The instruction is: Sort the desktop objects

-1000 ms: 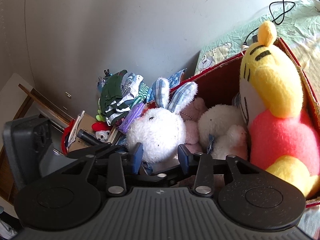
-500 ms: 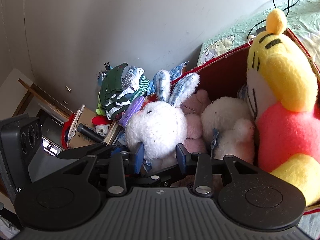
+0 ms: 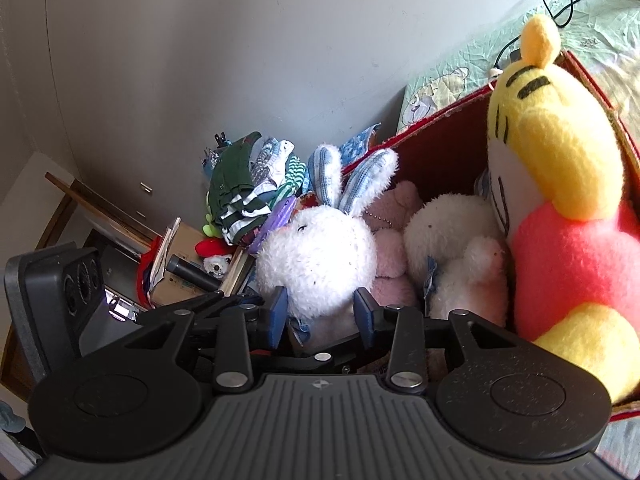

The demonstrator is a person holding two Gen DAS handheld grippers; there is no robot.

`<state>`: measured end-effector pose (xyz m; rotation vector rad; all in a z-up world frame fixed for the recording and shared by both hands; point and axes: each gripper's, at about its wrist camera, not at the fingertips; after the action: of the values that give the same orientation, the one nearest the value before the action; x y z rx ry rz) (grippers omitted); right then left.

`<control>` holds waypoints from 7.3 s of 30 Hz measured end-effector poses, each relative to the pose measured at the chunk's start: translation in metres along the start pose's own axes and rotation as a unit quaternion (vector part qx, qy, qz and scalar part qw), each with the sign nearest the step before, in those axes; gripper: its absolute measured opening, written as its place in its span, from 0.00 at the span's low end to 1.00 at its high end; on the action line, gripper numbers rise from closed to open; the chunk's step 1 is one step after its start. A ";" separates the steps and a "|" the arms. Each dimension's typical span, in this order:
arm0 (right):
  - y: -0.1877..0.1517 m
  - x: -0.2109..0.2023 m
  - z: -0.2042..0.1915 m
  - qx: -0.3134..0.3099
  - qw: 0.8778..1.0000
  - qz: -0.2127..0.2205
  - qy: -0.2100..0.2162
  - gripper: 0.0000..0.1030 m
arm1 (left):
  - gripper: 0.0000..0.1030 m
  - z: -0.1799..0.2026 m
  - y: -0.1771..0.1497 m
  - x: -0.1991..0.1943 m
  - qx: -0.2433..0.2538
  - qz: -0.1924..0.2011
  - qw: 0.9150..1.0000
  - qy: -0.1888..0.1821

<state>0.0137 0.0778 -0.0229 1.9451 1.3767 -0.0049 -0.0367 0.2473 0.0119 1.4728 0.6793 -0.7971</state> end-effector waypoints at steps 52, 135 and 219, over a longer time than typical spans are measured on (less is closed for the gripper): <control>-0.042 -0.047 -0.027 -0.012 0.982 0.089 -0.169 0.51 | 0.93 0.002 -0.022 -0.028 -0.076 -0.001 0.997 0.029; -0.007 -0.184 0.115 -0.056 0.897 -0.015 -0.439 0.73 | 0.97 0.241 -0.016 0.048 -0.094 -0.119 0.986 0.071; 0.033 -0.042 -0.085 -0.142 0.921 -0.039 -0.361 0.80 | 0.99 0.024 0.025 -0.075 -0.132 -0.046 0.980 0.142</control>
<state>-0.0109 0.0864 0.0738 1.4224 0.8892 -0.4862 -0.0623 0.2254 0.0872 1.3287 1.0341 -0.5441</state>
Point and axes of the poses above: each gripper's, at about its wrist camera, not at the fingertips, and x roughly the way its jaws point, z to its right, y to its top, and after that the axes turned 4 degrees about -x, right-handed
